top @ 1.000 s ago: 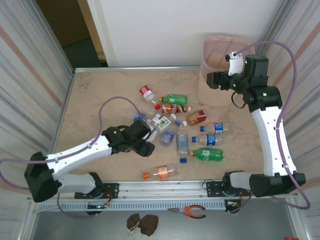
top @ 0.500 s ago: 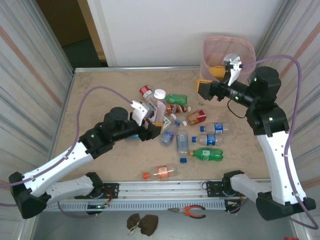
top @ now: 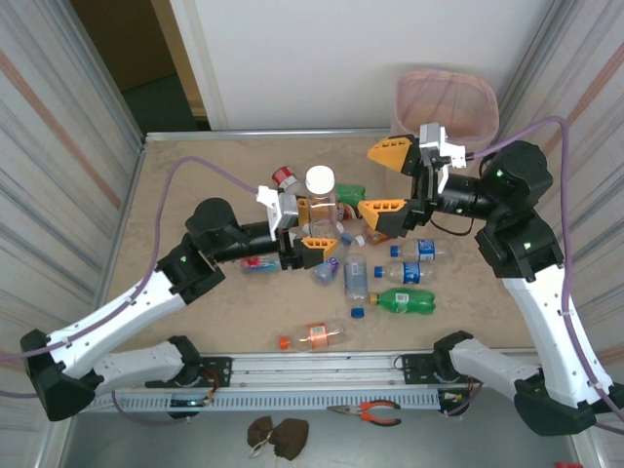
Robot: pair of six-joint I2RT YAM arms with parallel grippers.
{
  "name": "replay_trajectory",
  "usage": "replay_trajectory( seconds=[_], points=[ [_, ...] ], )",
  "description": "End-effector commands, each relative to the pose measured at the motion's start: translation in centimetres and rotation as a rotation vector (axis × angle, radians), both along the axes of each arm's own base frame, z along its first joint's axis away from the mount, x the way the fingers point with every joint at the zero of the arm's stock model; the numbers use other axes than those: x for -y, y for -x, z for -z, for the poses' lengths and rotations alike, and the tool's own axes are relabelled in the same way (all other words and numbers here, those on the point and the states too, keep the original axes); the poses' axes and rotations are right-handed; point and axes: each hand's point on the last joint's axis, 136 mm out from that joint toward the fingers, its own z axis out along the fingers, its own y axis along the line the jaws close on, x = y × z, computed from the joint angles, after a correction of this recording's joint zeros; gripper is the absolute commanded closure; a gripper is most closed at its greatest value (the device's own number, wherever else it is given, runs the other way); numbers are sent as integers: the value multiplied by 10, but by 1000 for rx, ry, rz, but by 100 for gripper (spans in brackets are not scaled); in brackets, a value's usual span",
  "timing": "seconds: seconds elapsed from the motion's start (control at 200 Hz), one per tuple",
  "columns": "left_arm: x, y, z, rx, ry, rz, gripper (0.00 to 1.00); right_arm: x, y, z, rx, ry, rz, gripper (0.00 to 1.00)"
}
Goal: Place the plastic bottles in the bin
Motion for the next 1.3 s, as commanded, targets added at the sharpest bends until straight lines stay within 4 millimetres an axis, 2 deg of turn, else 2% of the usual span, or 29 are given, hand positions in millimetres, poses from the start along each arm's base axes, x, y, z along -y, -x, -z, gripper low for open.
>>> replay_trajectory(
  seconds=[0.0,0.261,0.426,0.621,1.062,1.293],
  points=[
    [2,8,-30,82,75,60,42,-7,12,-3,23,-5,-76,1],
    [17,4,-36,80,92,111,41,-21,16,17,-15,50,-164,1],
    [24,4,-38,71,99,143,41,-26,17,19,-20,59,-182,1],
    [27,1,-35,62,97,142,41,-27,14,24,-26,81,-172,10],
    [33,0,-30,46,81,148,41,-37,16,20,-34,77,-193,19],
    [33,0,-28,45,77,142,41,-39,20,18,-38,73,-204,31]
  ],
)
